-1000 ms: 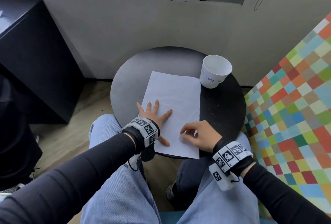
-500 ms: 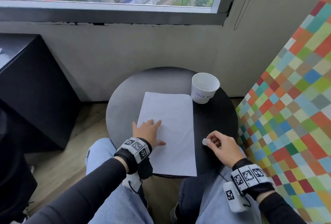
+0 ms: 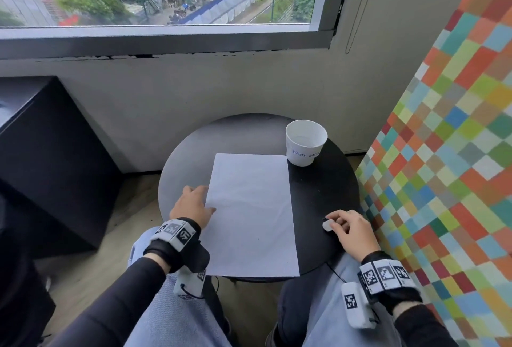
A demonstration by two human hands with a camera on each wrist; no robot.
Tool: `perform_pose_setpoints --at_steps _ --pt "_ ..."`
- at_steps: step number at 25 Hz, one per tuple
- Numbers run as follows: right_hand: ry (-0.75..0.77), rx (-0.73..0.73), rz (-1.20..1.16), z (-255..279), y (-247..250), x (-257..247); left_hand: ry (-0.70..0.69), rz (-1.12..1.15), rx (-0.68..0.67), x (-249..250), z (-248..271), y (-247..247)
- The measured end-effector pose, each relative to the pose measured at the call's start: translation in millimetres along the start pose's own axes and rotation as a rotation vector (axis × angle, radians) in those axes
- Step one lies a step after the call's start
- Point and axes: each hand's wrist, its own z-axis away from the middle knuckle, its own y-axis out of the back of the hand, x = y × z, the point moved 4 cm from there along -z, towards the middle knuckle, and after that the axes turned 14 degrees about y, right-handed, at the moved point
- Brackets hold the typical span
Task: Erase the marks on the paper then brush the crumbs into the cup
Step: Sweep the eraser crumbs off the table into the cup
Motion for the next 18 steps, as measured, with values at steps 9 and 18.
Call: perform_pose_setpoints --at_steps 9,18 --pt "0.419 -0.629 0.253 25.2 -56.2 -90.5 0.081 0.156 -0.132 -6.6 -4.9 -13.3" --pt "0.403 -0.732 0.353 24.7 -68.8 -86.7 0.168 0.266 -0.205 -10.8 2.5 -4.6"
